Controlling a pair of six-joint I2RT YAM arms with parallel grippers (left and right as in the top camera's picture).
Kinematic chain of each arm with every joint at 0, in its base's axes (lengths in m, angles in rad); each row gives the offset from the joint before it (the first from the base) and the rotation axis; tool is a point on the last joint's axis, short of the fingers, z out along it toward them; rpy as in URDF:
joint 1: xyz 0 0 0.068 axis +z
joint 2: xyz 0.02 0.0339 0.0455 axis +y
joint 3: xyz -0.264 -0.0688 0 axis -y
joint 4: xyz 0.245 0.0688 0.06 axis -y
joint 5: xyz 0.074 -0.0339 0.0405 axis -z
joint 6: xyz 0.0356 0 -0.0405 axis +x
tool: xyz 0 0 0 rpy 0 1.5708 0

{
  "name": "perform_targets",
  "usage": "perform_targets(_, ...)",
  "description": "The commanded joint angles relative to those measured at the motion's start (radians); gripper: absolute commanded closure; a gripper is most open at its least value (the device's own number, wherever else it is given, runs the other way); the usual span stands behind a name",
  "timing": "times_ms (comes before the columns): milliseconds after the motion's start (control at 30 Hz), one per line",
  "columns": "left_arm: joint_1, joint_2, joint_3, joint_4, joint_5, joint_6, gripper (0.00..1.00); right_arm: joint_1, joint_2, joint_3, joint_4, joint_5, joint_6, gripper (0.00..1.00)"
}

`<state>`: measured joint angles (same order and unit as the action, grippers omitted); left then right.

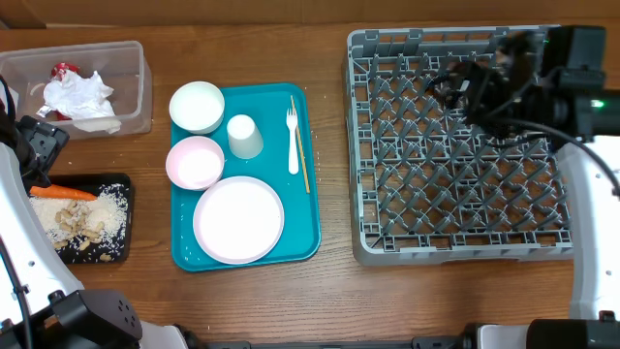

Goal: Sort waste into correct bins and load items into the dishwasher rack

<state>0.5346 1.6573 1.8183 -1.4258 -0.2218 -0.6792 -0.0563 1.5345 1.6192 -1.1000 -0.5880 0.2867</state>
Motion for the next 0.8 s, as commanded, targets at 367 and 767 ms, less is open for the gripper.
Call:
perform_targets(367, 0.0, 0.005, -0.005, -0.002, -0.021, -0.016, 0.0, 0.667, 0.211, 0.003, 0.439, 0.508, 0.028, 0.0)
perform_targets(767, 0.0, 0.005, -0.005, -0.002, -0.021, -0.016, 0.0, 0.738, 0.467, 0.003, 0.749, 0.538, 0.018, 0.0)
